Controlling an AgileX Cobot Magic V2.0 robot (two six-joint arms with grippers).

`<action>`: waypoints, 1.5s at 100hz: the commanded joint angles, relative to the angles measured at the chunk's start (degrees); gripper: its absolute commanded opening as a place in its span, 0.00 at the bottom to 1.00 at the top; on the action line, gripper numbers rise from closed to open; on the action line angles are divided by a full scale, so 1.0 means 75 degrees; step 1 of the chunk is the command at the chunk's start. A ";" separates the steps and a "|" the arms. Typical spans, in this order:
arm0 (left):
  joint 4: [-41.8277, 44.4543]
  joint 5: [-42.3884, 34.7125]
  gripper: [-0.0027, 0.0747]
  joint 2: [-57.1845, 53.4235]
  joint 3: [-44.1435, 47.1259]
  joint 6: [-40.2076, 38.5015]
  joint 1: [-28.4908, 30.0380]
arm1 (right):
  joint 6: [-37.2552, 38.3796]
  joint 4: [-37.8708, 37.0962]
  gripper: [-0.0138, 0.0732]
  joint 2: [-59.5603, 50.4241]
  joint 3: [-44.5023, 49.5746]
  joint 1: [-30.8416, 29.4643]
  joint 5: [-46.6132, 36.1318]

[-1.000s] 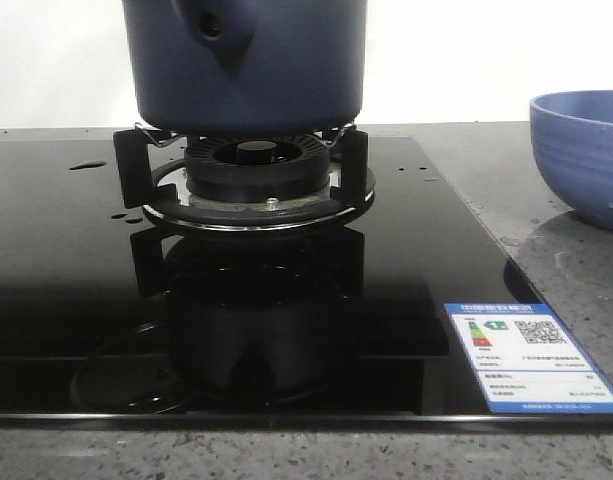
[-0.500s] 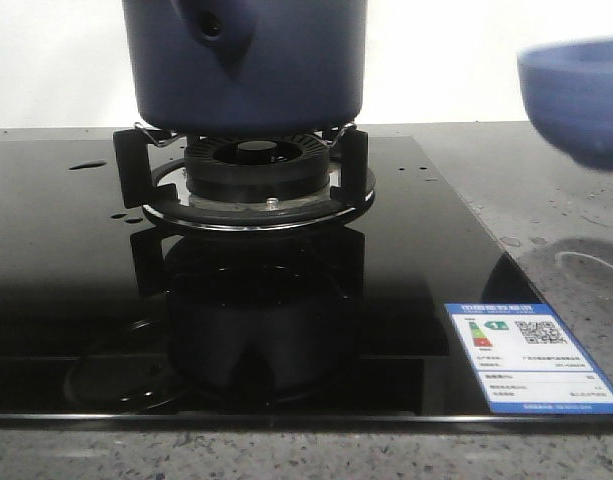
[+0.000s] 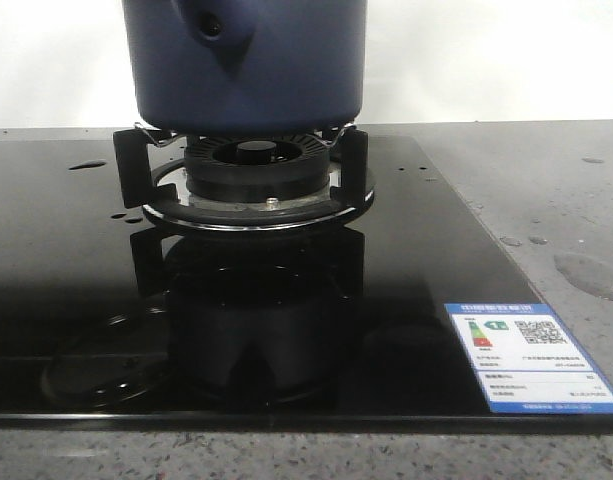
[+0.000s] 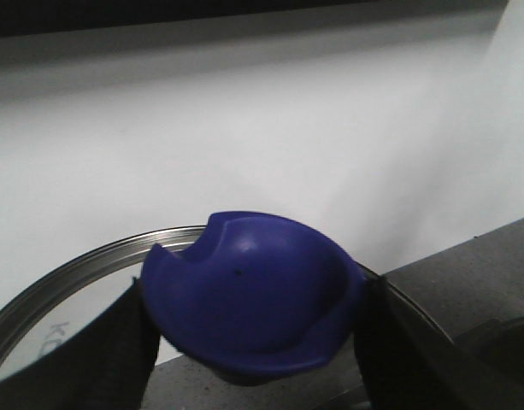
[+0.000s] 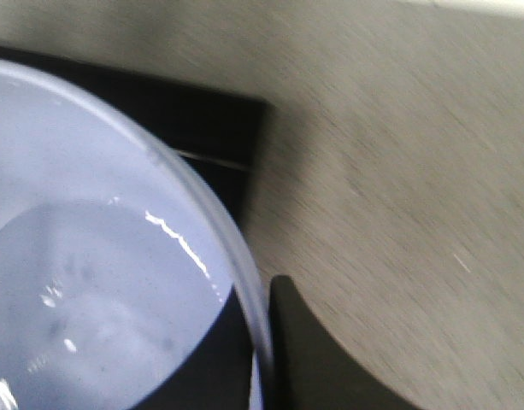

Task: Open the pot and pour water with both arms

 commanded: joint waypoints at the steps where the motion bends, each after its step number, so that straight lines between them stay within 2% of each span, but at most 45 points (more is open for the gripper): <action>1: -0.0631 -0.0058 0.47 -0.0353 -0.0289 -0.0028 0.0209 | -0.0064 0.0366 0.08 0.0100 -0.0954 0.0363 -0.0338; 26: -0.0852 0.0218 0.47 -0.0353 -0.0289 -0.0028 0.0623 | -0.0064 0.0793 0.08 0.1223 -0.2421 0.1202 -0.1088; 58: -0.0852 0.0295 0.47 -0.0353 -0.0289 -0.0028 0.0634 | -0.0646 0.0766 0.11 0.1363 -0.1894 0.1884 -0.3556; 79: -0.0852 0.0328 0.47 -0.0353 -0.0289 -0.0028 0.0634 | -0.1495 0.0766 0.11 0.0787 -0.0261 0.2226 -0.5678; 95: -0.0852 0.0355 0.47 -0.0353 -0.0289 -0.0028 0.0634 | -0.1879 0.0766 0.11 0.0034 0.1594 0.2537 -0.7979; 122: -0.0852 0.0401 0.47 -0.0353 -0.0289 -0.0028 0.0634 | -0.1877 0.0700 0.10 -0.0779 0.4319 0.2862 -1.1910; 138: -0.0852 0.0545 0.47 -0.0353 -0.0289 -0.0028 0.0634 | -0.1877 0.0700 0.10 -0.0914 0.5180 0.2964 -1.3266; 150: -0.0852 0.0655 0.47 -0.0353 -0.0289 -0.0028 0.0634 | -0.1863 0.0700 0.10 -0.0914 0.5371 0.2979 -1.3697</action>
